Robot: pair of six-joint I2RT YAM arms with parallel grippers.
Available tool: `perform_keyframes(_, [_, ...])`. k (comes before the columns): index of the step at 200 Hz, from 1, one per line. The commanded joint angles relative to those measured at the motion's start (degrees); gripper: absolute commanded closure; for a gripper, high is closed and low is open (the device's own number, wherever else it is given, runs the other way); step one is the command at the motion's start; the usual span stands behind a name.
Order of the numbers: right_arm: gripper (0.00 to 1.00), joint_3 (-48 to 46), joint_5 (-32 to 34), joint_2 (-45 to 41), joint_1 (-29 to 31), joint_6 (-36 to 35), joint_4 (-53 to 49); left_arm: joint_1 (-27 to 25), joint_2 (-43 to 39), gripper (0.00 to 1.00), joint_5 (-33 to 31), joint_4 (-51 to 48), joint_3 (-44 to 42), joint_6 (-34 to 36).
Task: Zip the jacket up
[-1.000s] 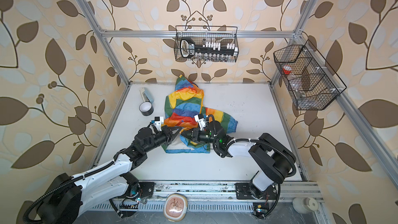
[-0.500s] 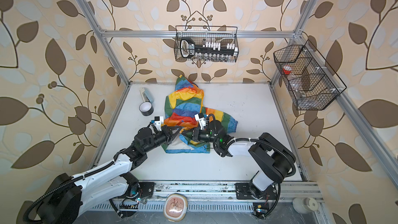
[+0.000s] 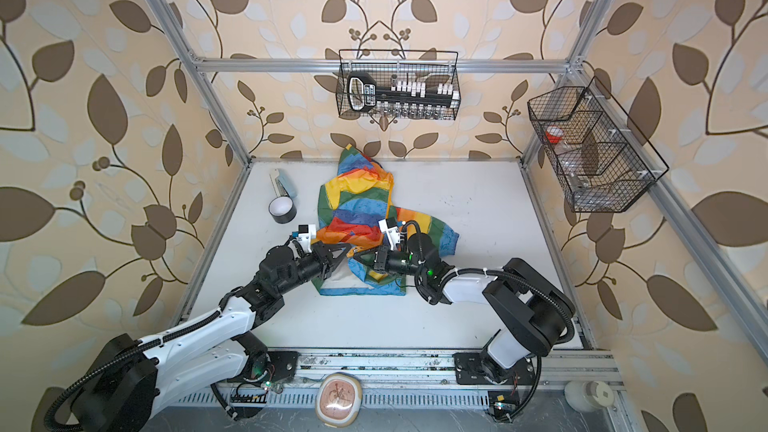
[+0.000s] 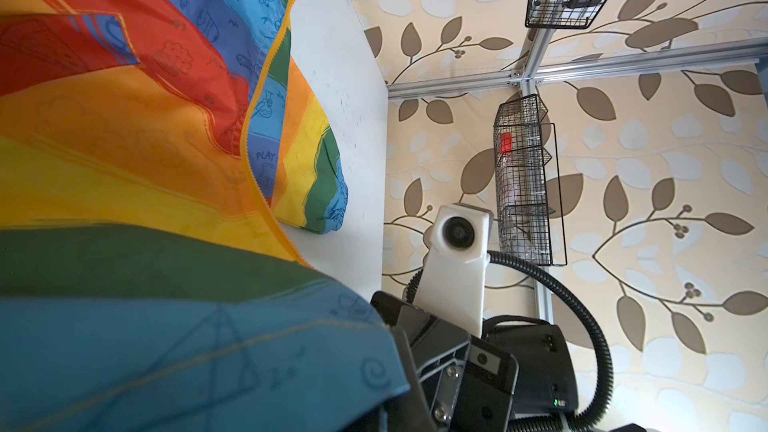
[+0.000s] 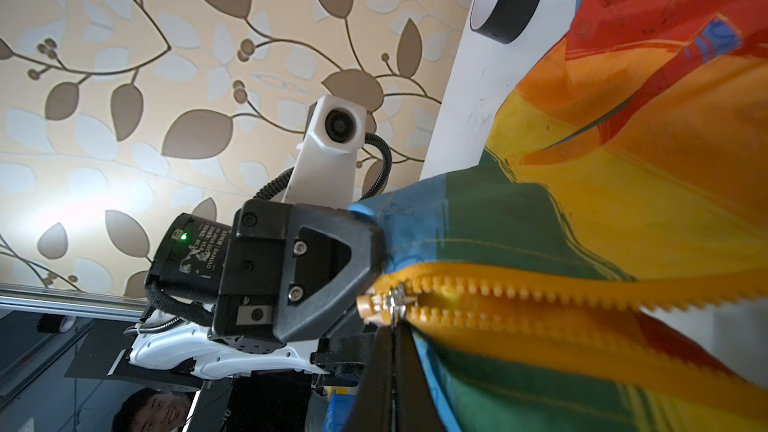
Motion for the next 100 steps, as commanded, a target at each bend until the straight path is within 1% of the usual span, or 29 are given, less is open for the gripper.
perform_keyframes(1, [0.96,-1.2,0.0,-0.8,-0.7,1.0,1.2,-0.5,-1.6,1.00,1.4,2.6,0.7,-0.2])
perform_keyframes(68, [0.98,-1.3,-0.4,-0.8,-1.6,0.8,1.0,-0.5,-2.2,1.00,1.7,1.4,0.6,-0.1])
perform_keyframes(100, [1.00,-1.0,-0.7,-1.6,-2.4,-0.1,-0.9,-0.5,-2.3,1.00,1.8,1.1,0.5,-0.1])
